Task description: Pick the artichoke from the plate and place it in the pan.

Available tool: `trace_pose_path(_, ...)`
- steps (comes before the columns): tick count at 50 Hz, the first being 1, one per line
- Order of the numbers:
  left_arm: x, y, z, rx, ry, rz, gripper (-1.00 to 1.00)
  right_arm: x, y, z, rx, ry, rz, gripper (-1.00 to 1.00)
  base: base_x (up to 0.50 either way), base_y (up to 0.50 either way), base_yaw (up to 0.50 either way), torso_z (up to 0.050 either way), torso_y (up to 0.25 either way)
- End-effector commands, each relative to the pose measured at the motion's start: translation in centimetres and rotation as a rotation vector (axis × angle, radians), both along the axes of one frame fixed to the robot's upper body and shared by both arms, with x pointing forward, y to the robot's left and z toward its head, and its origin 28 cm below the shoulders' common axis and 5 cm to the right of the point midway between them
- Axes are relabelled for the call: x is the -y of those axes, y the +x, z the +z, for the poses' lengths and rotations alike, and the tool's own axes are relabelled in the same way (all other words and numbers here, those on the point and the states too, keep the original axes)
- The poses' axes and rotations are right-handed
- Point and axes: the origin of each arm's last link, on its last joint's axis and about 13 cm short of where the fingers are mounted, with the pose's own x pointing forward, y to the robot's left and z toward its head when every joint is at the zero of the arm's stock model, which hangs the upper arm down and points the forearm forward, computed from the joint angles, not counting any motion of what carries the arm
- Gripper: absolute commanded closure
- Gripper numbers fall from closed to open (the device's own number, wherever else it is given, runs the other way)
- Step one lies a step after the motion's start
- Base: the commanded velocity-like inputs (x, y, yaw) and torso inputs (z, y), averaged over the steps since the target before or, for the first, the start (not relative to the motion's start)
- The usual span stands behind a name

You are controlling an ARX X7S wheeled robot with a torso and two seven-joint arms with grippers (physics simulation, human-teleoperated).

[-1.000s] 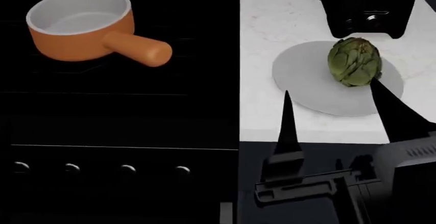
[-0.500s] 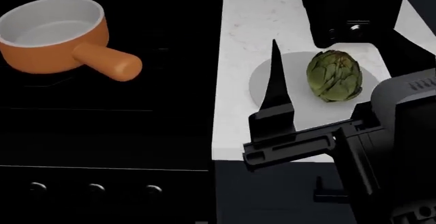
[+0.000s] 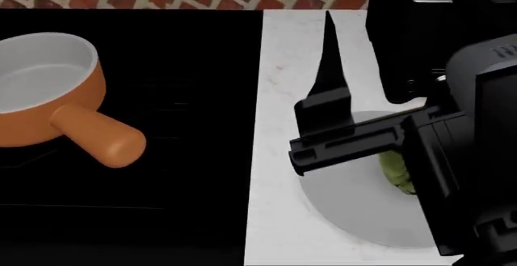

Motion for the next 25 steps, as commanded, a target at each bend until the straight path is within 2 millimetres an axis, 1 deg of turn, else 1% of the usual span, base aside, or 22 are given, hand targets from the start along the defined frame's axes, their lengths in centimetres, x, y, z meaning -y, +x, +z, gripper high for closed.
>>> trace_pose_path(1,0.0,-0.2,0.2,-0.002,0.001,-0.002,-1.0,0.1,0.2,0.3,-0.01,-0.024,-0.039,-1.0,0.0,0.0,0.0,0.0,0.0)
trace_pose_path(4,0.0,-0.2,0.0,-0.007,-0.006,-0.003,-1.0,0.2,0.8,0.3,-0.082,-0.004,-0.038,-1.0,0.0,0.0,0.0,0.0,0.0)
trace_pose_path(7,0.0,-0.1,0.0,-0.009,-0.009,-0.005,-1.0,0.3,1.5,-0.1,-0.191,-0.021,-0.052,-1.0,0.0,0.0,0.0,0.0,0.0)
trace_pose_path(13,0.0,-0.2,-0.2,-0.014,-0.013,-0.005,-1.0,0.4,2.7,-1.8,-0.298,-0.039,-0.049,-1.0,0.0,0.0,0.0,0.0,0.0)
trace_pose_path(16,0.0,-0.2,-0.2,-0.016,-0.014,-0.006,-1.0,0.6,3.4,-2.3,-0.315,-0.027,-0.077,-1.0,0.0,0.0,0.0,0.0,0.0)
trace_pose_path(18,0.0,-0.3,-0.3,-0.02,-0.015,-0.006,-1.0,0.6,3.5,-2.5,-0.327,-0.022,-0.077,-1.0,0.0,0.0,0.0,0.0,0.0)
trace_pose_path(23,-0.1,-0.4,-0.4,-0.026,-0.016,-0.006,-1.0,0.7,4.0,-3.8,-0.363,-0.02,-0.104,-1.0,0.0,0.0,0.0,0.0,0.0)
trace_pose_path(25,-0.2,-0.4,-0.3,-0.028,-0.017,-0.005,-1.0,0.9,4.4,-3.9,-0.362,-0.02,-0.141,-1.0,0.0,0.0,0.0,0.0,0.0)
